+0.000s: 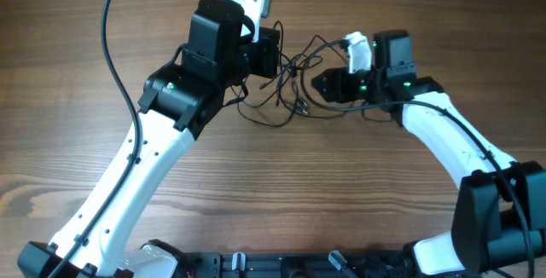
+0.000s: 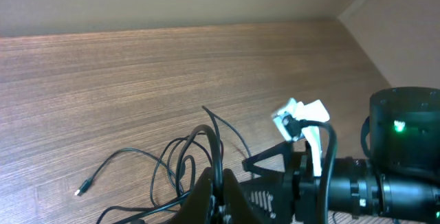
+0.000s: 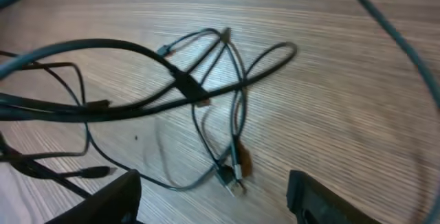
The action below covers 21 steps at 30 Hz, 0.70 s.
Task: Untangle cables
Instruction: 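Bring the right gripper to the left and grasp cables near it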
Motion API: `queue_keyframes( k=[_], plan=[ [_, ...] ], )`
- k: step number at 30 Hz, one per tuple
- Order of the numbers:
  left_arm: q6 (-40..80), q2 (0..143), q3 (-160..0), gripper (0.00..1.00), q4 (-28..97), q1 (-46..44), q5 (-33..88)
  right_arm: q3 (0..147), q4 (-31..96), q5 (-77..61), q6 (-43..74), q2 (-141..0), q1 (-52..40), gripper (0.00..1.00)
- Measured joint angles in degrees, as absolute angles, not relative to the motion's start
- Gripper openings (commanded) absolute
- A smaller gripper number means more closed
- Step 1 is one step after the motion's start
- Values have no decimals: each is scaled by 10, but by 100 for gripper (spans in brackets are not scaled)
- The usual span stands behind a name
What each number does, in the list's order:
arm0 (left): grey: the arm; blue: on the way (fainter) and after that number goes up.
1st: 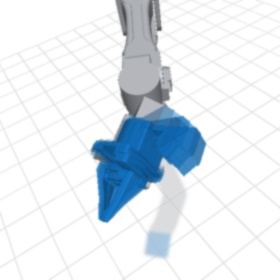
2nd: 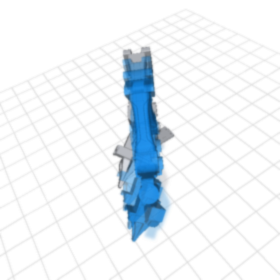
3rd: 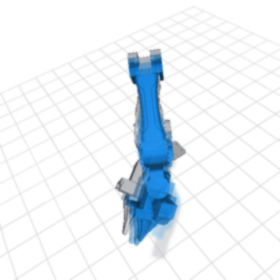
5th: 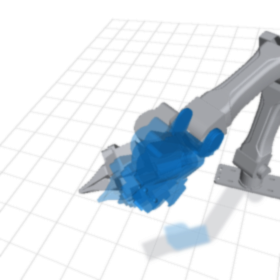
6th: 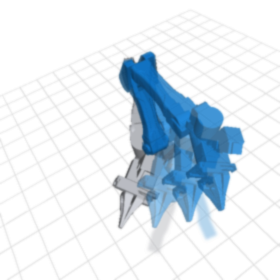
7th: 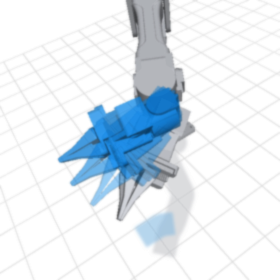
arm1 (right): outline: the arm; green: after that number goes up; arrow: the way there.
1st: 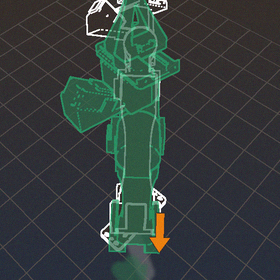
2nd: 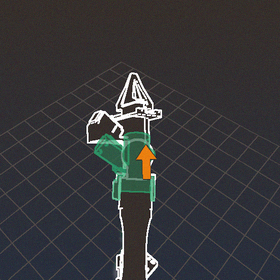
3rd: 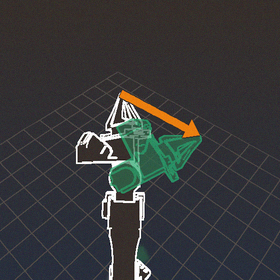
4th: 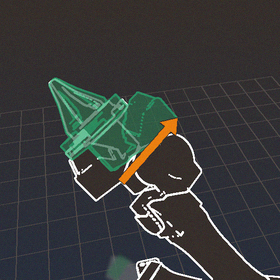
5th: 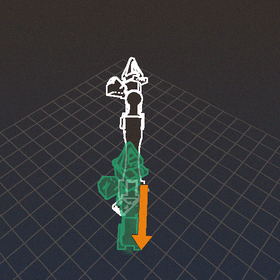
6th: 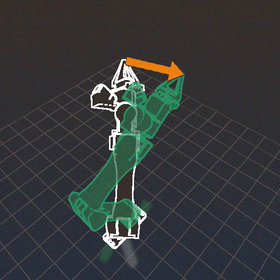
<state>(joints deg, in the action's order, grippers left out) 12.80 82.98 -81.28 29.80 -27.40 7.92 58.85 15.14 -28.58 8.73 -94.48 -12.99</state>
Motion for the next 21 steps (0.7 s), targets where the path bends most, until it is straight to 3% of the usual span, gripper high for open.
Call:
queue_keyframes(
  k=[11, 21],
  plan=[
    [128, 830, -813, 4, 300, -288, 79, 588, 108, -119, 403, -945, -183, 70],
    [128, 830, -813, 4, 315, -294, 79, 588, 87, -74, 489, -945, -210, 70]
  ],
)
